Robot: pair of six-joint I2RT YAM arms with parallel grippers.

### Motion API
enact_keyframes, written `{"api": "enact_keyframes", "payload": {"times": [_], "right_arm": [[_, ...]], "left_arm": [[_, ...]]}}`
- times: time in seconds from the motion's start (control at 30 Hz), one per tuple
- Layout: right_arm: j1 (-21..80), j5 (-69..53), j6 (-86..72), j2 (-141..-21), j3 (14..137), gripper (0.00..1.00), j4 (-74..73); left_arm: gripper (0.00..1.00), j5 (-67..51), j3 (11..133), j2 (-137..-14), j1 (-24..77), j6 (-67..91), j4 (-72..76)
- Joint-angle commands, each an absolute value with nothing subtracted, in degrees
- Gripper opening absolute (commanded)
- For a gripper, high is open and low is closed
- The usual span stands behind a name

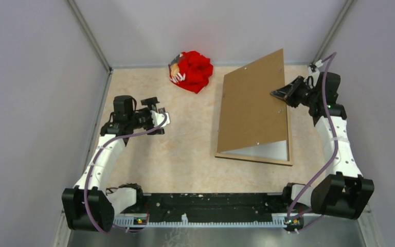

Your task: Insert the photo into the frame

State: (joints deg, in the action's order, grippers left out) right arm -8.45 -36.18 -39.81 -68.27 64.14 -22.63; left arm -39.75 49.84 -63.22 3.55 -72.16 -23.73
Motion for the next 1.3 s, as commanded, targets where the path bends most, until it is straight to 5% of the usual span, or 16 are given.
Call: {"api": "enact_keyframes", "payload": {"times": [0.0,1.27], "right_arm": [[-9.7,-38.1,-33.3,-71.2,65.8,0.00,-22.0],[-13.6,-42.5,-33.8,-81.4,58.9,0.00,-6.3]], "left_arm": [[0.99,-41.7,49.5,-62.5,3.8,-69.9,-23.1],[0.99,-39.6,48.2,-62.8,3.8,-71.1,-23.4]]}}
